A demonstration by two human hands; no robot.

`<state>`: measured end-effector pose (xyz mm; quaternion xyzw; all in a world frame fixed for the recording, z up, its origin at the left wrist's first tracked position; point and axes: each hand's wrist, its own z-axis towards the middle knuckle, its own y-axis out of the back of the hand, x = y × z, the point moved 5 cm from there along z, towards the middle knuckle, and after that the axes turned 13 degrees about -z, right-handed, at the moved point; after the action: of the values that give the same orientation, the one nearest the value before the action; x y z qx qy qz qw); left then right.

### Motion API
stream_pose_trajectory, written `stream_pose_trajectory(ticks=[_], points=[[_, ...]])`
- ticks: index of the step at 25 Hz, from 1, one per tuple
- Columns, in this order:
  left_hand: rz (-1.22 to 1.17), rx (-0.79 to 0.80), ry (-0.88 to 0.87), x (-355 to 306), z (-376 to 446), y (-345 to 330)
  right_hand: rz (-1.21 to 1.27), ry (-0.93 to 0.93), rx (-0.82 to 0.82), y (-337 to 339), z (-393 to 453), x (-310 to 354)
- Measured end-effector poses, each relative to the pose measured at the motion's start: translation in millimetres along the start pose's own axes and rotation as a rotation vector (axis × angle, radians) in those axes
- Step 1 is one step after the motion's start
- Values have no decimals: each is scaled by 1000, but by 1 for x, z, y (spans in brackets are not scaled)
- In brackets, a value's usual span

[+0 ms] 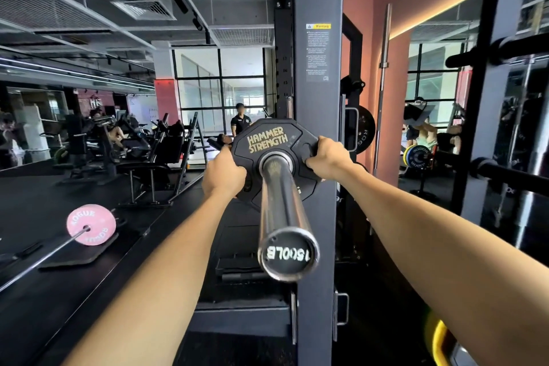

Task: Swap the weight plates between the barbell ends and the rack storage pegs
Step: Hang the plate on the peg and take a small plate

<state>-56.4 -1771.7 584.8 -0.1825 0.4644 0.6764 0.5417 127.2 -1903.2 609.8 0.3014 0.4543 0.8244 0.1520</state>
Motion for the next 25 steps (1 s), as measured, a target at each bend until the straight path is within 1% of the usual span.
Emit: stream_pose_trajectory(ticks=[4,12,16,18,21,25], points=[[29,-10,-7,-21,-49,34,53,11,8,24,-58,0],[41,-10,-62,-50,-145,97,58,47,11,68,-157,5],[82,0,-49,-58,-174,117,86,26,45,84,-195,8],[77,6,-47,-62,-185,124,58,24,38,92,-209,9],[80,13,-48,-67,-202,136,115,13,34,99,-230,11],[97,22,-63,-73,-221,150,119,-17,23,108,-254,14]])
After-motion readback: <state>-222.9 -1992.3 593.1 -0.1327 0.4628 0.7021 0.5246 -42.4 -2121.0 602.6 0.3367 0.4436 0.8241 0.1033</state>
